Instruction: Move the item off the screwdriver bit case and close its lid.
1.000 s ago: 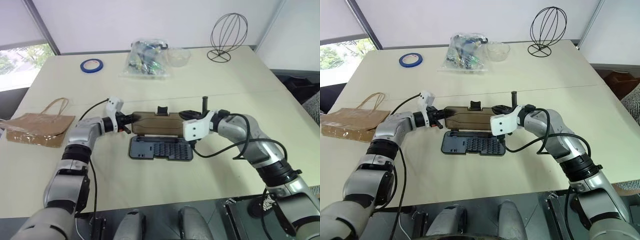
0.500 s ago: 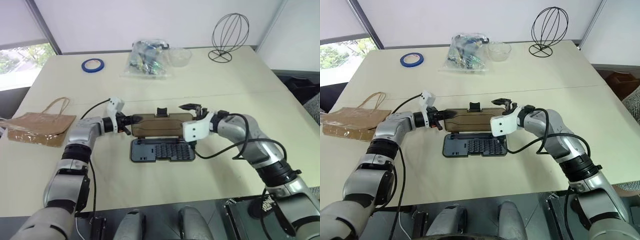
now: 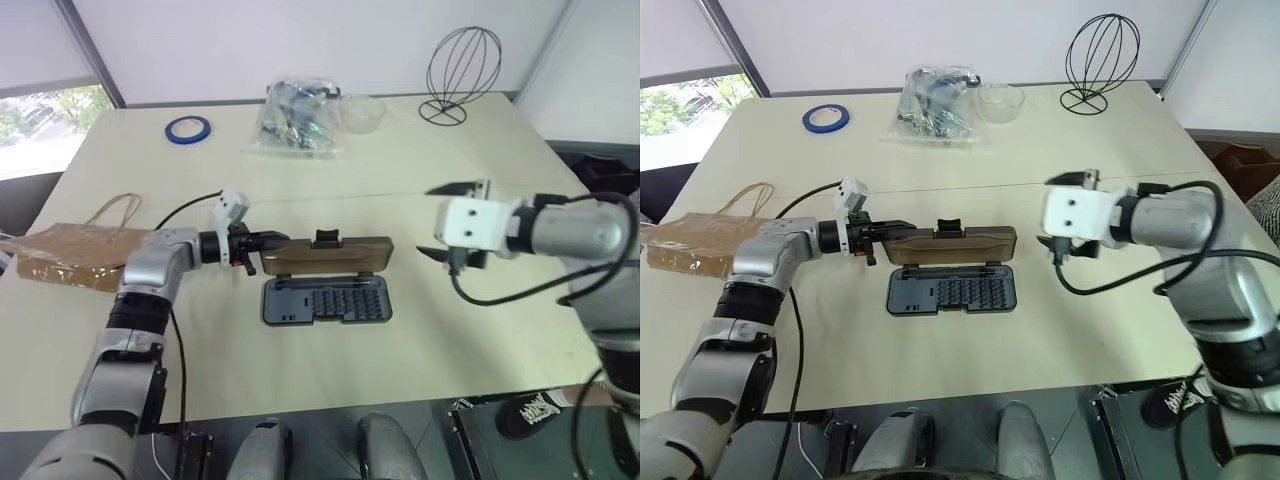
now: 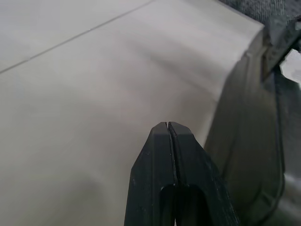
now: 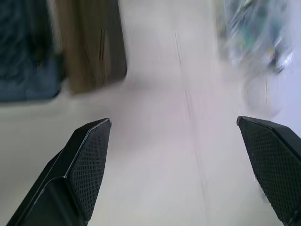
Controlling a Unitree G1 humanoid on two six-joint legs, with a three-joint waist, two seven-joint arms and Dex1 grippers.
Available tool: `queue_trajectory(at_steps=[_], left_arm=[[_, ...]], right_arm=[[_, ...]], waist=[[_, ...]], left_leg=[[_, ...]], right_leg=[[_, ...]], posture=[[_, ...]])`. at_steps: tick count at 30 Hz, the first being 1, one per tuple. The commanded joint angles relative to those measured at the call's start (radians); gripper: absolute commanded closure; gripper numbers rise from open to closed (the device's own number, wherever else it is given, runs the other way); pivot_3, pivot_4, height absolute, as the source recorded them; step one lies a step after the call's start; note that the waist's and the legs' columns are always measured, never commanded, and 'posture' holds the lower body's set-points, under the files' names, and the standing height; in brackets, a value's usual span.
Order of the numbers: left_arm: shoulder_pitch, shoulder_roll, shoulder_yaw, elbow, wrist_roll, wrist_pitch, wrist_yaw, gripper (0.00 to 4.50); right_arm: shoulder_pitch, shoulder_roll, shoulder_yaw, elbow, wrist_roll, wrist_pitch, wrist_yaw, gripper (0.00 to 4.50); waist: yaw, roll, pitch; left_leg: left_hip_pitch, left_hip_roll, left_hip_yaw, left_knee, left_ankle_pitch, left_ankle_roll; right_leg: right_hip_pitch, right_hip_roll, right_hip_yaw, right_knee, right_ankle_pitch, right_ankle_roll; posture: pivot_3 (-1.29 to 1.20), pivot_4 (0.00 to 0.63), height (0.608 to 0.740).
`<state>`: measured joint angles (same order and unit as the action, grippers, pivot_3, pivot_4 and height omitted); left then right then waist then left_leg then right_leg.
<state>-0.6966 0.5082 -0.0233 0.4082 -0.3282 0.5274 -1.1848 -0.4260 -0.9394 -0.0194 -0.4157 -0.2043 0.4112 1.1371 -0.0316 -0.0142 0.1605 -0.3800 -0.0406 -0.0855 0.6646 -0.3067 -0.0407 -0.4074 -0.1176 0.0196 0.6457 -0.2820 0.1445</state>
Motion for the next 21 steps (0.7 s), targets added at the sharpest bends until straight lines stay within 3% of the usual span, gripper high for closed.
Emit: queue_trajectory(at_steps=[1, 7, 12, 21], left_arm=[[0.021, 0.048, 0.001, -0.112, -0.034, 0.048, -0.037, 4.50], [0.089, 0.118, 0.006, -0.282, -0.099, 0.158, -0.066, 4.50], [0.131, 0.115, -0.002, -0.364, -0.132, 0.209, -0.038, 4.50], [0.248, 0.169, -0.066, -0.394, -0.082, 0.120, -0.061, 4.50]], right_arm=[[0.065, -0.049, -0.082, -0.033, 0.040, 0.027, -0.002, 0.05], [0.083, -0.009, -0.118, -0.035, 0.075, 0.122, -0.104, 0.05], [0.052, 0.063, -0.130, -0.075, 0.171, 0.322, -0.155, 0.05], [0.031, 0.146, -0.137, -0.159, 0.346, 0.568, -0.226, 0.05]], waist=[[0.003, 0.000, 0.000], [0.005, 0.000, 0.000], [0.017, 0.000, 0.000], [0.015, 0.001, 0.000]], left_leg=[[0.000, 0.000, 0.000, 0.000, 0.000, 0.000], [0.001, 0.001, 0.000, 0.000, 0.000, 0.000], [0.001, 0.001, 0.000, 0.001, 0.000, 0.000], [0.000, 0.001, 0.000, 0.000, 0.000, 0.000]], right_leg=[[0.000, 0.000, 0.000, 0.000, 0.000, 0.000], [0.000, 0.000, 0.002, 0.001, 0.000, 0.000], [0.000, 0.000, 0.002, 0.000, 0.000, 0.000], [-0.001, -0.001, 0.002, 0.000, 0.000, 0.000]], posture=[[0.00, 0.150, 0.740], [0.00, 0.150, 0.740], [0.00, 0.150, 0.740], [0.00, 0.150, 0.740]])
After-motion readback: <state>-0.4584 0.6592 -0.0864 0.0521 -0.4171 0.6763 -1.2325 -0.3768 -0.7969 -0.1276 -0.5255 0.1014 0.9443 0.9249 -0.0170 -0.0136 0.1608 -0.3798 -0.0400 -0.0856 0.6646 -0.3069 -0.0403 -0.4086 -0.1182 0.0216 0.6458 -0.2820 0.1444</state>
